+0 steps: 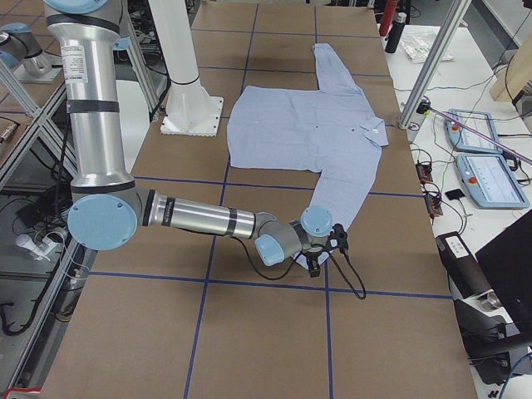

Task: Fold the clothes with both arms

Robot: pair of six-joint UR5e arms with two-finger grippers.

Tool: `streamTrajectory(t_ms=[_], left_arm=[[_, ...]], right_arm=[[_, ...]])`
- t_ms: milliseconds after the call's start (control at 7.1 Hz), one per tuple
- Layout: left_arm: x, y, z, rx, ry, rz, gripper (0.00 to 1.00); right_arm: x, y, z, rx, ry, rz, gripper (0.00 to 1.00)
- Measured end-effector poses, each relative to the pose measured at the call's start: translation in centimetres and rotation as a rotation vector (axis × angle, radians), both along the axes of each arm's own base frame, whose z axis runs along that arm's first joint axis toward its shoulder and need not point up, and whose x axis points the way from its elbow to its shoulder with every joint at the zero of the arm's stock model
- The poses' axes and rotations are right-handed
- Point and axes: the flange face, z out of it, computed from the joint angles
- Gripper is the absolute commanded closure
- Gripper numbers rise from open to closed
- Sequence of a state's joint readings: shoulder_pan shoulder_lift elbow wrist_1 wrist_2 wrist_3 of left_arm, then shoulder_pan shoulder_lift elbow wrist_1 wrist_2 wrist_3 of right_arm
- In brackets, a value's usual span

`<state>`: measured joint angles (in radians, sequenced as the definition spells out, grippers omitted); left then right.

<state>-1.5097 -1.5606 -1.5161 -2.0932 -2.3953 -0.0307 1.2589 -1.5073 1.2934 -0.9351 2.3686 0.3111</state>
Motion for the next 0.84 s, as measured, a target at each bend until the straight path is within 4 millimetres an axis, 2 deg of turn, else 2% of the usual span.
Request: streamTrajectory(t_ms=[422, 704, 845], left_arm=[[0.1, 0.2, 0.0, 0.005, 0.005, 0.003, 0.0], [0.0, 0.2, -0.4, 0.01, 0.006, 0.002, 0.0], [0.0, 0.2, -0.5, 0.011, 0.006, 0.002, 0.0]], right_arm=[[-2.9, -0.1, 0.6, -0.012, 0.028, -0.037, 0.01], [-3.2, 0.3, 1.5, -0.027, 0.042, -0.043, 0.34], [-3.3, 0.3, 1.7, -0.037, 0.051, -0.044, 0.38]])
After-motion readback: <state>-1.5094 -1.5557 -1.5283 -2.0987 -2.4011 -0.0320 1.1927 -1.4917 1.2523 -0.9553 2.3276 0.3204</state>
